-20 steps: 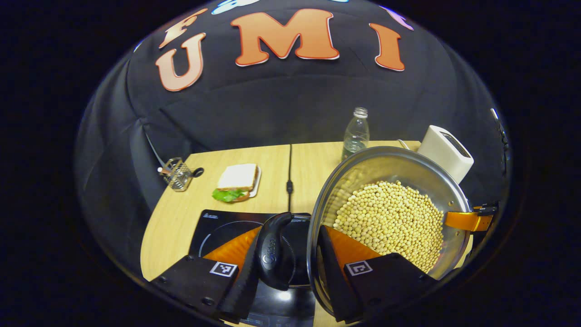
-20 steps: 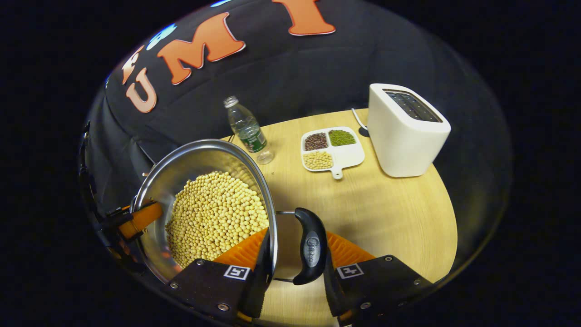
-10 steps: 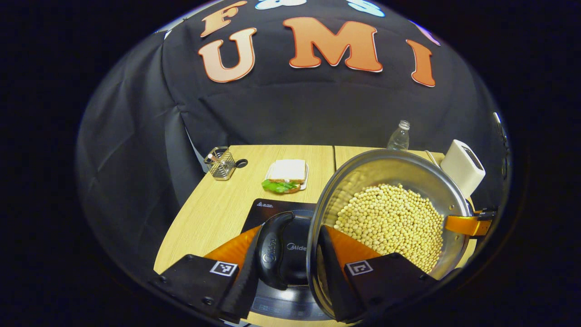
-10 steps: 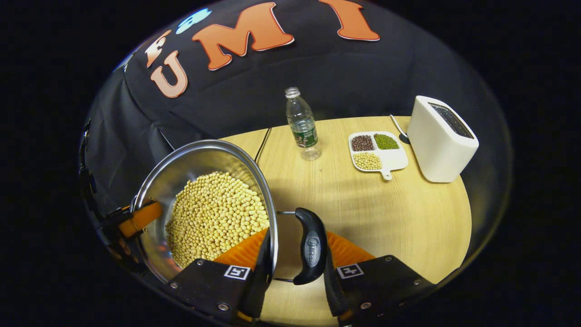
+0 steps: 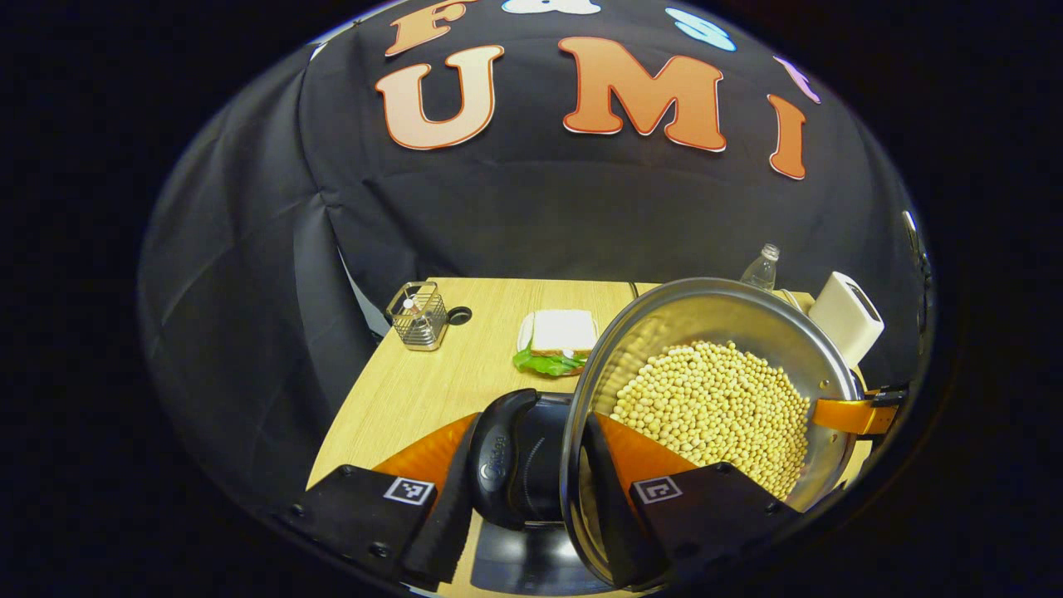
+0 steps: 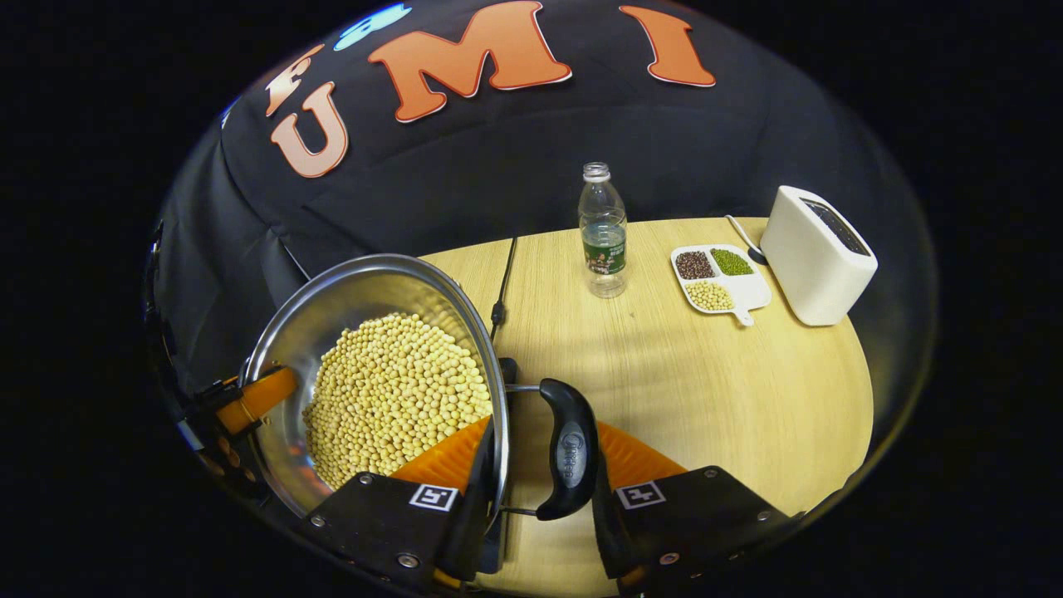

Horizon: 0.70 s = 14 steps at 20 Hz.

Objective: First push the handle of the pot to place it horizontally, then grasp the pot with both hands and set it on the induction cooktop.

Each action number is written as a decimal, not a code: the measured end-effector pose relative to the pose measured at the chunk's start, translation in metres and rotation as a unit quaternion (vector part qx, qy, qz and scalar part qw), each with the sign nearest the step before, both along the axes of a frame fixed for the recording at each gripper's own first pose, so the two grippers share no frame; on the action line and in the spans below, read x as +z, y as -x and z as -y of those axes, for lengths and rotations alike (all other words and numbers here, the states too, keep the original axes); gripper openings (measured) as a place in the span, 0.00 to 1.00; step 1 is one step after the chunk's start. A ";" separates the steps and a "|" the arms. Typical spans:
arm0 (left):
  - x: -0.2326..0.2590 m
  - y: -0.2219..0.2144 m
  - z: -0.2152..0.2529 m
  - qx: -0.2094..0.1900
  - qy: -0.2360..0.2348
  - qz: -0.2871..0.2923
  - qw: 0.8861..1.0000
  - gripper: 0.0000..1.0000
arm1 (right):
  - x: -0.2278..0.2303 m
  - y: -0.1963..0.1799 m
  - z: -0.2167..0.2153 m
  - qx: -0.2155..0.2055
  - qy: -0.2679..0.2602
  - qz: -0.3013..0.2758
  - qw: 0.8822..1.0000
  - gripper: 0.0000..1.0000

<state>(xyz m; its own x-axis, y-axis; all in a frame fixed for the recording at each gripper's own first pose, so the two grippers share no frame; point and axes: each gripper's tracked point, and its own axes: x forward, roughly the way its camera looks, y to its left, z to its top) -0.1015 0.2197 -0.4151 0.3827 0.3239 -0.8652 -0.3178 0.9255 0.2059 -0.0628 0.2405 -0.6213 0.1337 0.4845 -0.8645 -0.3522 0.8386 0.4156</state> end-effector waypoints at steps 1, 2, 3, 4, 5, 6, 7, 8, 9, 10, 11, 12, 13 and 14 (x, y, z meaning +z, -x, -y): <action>-0.001 0.000 -0.002 0.001 0.005 -0.002 1.000 0.71 | -0.001 -0.001 0.001 -0.003 0.005 -0.001 1.000 0.55; -0.003 0.001 -0.005 0.000 0.010 -0.006 1.000 0.72 | 0.000 0.001 0.002 -0.006 0.009 -0.003 1.000 0.55; -0.007 0.002 -0.010 -0.003 0.013 -0.008 1.000 0.72 | 0.001 -0.002 0.004 -0.010 0.013 -0.005 1.000 0.55; -0.009 -0.001 -0.015 -0.007 0.016 -0.009 1.000 0.73 | 0.004 -0.003 0.007 -0.014 0.015 -0.007 1.000 0.55; -0.013 -0.002 -0.021 -0.011 0.018 -0.008 1.000 0.73 | 0.004 -0.004 0.007 -0.019 0.018 -0.007 1.000 0.55; -0.015 -0.005 -0.024 -0.014 0.020 -0.008 1.000 0.72 | 0.003 -0.003 0.007 -0.023 0.019 -0.007 1.000 0.55; -0.017 -0.004 -0.024 -0.016 0.022 -0.007 1.000 0.73 | 0.002 -0.005 0.007 -0.025 0.021 -0.007 0.999 0.55; -0.018 -0.004 -0.023 -0.016 0.022 -0.009 1.000 0.73 | 0.002 -0.005 0.009 -0.028 0.022 -0.007 0.999 0.55; -0.017 -0.003 -0.023 -0.015 0.022 -0.007 1.000 0.73 | 0.001 -0.007 0.008 -0.029 0.020 -0.005 0.999 0.55; -0.017 -0.004 -0.023 -0.014 0.021 -0.005 1.000 0.72 | 0.001 -0.006 0.009 -0.030 0.018 -0.004 0.999 0.55; -0.016 -0.003 -0.023 -0.012 0.020 -0.003 1.000 0.72 | -0.001 -0.007 0.008 -0.029 0.017 -0.003 0.999 0.55; -0.017 -0.003 -0.023 -0.009 0.020 -0.003 1.000 0.72 | -0.001 -0.006 0.007 -0.029 0.018 -0.003 0.999 0.55; -0.016 -0.001 -0.023 -0.007 0.019 -0.003 1.000 0.73 | -0.001 -0.007 0.007 -0.027 0.018 -0.003 0.999 0.55; -0.018 -0.001 -0.022 -0.006 0.019 -0.003 1.000 0.72 | -0.001 -0.007 0.008 -0.025 0.020 -0.004 0.999 0.55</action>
<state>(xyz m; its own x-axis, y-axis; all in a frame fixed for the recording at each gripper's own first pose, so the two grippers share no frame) -0.1005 0.2415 -0.4329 0.3806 0.2862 -0.8793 -0.3046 0.9366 0.1730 -0.0555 0.2322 -0.6221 0.1500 0.4421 -0.8844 -0.3068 0.8711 0.3834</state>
